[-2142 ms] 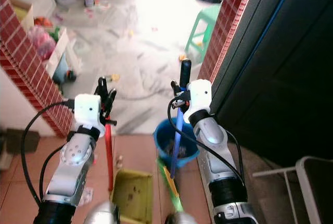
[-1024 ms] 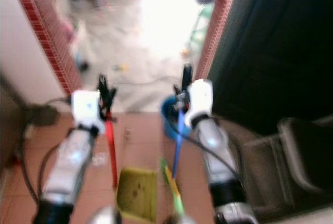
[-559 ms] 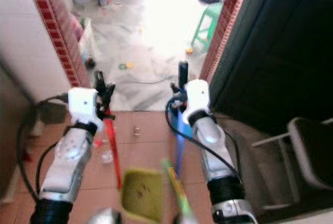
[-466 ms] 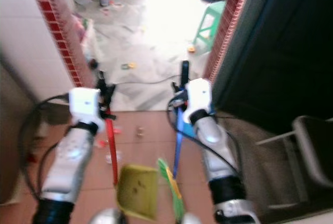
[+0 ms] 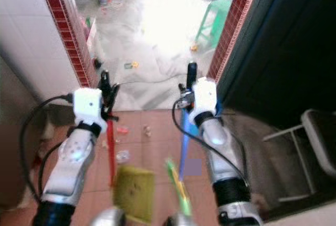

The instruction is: Sweep floor

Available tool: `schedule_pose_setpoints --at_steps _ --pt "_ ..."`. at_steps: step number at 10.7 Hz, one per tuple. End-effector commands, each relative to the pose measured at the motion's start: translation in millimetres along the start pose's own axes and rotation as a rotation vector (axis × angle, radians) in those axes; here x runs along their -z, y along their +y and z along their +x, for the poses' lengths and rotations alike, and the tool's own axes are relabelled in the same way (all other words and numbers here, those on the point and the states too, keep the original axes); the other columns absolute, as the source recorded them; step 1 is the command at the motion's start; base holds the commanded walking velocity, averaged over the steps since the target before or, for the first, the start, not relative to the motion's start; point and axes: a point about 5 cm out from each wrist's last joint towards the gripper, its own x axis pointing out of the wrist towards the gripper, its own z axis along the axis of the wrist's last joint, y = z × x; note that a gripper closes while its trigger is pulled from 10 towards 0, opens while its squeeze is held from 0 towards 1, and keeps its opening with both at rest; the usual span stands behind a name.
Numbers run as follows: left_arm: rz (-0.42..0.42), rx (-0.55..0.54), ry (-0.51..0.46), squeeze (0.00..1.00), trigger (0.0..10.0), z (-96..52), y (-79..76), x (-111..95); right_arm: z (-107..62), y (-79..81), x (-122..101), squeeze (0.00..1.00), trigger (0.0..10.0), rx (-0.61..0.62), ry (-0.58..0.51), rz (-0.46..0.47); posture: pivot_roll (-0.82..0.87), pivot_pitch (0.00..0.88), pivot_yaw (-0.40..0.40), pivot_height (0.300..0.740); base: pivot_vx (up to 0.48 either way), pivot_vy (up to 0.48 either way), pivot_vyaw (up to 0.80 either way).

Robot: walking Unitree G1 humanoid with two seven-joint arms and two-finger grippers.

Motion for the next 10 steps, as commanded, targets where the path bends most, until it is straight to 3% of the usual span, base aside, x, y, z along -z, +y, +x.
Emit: schedule_pose_setpoints --at_steps 1,4,5,6,7,10 --pt "0.019 -0.015 -0.066 0.00 10.0 3.0 6.4 -15.2 5.7 3.8 -11.8 0.00 10.0 -0.009 -0.051 -0.018 0.02 0.002 -0.062 0.740 0.000 0.480 0.00" --pt "0.059 -0.071 -0.099 0.00 10.0 2.0 14.3 -18.7 6.1 4.5 -11.0 0.00 10.0 0.001 -0.052 -0.025 0.03 0.003 -0.054 0.740 0.000 0.114 0.00" --pt "0.083 -0.147 -0.082 0.00 10.0 1.5 22.0 -14.8 6.8 4.4 -11.0 0.00 10.0 0.011 -0.052 -0.033 0.03 0.013 -0.050 0.740 0.000 0.000 0.00" --pt "0.175 -0.264 -0.064 0.00 10.0 -1.5 32.5 -11.7 5.0 2.8 -9.2 0.00 10.0 0.027 -0.046 -0.040 0.04 0.022 -0.051 0.740 0.000 0.000 0.00" --pt "0.201 -0.298 -0.069 0.00 10.0 -4.6 38.4 -9.9 3.2 2.6 -5.7 0.00 10.0 0.026 -0.027 -0.052 0.04 0.028 -0.061 0.740 0.000 0.000 0.00" --pt "0.144 -0.276 -0.091 0.00 10.0 -6.8 35.5 -9.8 6.8 3.9 -6.7 0.00 10.0 0.017 -0.026 -0.055 0.05 0.034 -0.076 0.740 0.000 0.000 0.00"
